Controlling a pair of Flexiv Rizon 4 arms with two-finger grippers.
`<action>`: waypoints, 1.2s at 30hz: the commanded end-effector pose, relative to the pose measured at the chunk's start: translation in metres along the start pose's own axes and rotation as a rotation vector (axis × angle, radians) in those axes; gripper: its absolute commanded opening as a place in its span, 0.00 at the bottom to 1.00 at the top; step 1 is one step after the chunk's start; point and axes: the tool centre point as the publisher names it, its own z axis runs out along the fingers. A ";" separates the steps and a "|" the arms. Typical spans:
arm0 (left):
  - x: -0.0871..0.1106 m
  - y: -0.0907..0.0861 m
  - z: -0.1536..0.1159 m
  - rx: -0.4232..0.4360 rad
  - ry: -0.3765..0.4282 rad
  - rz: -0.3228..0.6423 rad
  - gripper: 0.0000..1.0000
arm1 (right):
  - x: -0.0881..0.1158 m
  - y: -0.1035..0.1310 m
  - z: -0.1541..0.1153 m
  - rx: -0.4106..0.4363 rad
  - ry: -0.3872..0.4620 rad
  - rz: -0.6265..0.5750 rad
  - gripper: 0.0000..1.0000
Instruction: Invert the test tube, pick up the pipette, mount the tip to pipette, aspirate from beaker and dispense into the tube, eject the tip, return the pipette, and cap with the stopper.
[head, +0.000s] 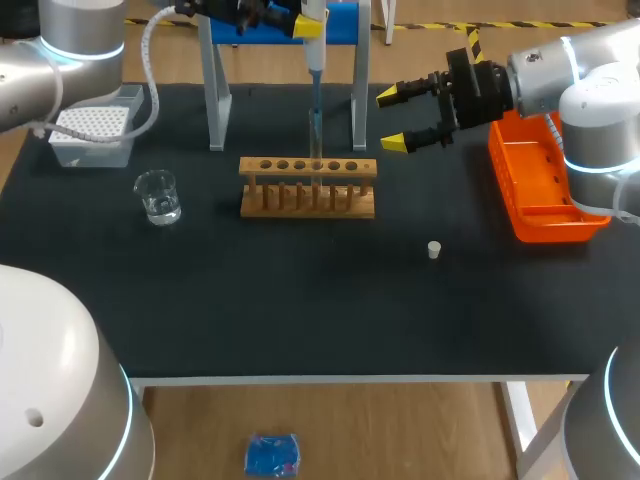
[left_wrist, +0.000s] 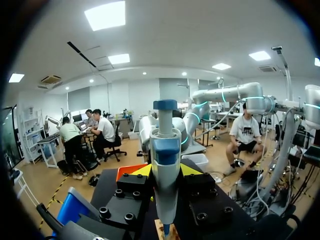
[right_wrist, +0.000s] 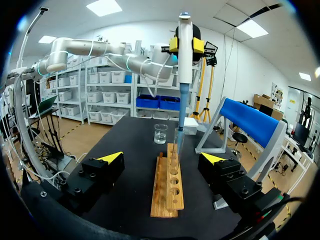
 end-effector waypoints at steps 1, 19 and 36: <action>0.002 0.001 0.001 0.005 -0.006 0.002 0.00 | 0.000 0.000 0.000 0.001 0.001 0.000 1.00; 0.002 0.006 0.001 0.011 -0.007 -0.008 0.00 | 0.000 0.000 0.000 0.001 0.001 0.000 1.00; 0.001 0.006 0.000 0.010 -0.009 -0.003 0.00 | 0.000 0.000 0.000 0.001 0.001 0.000 1.00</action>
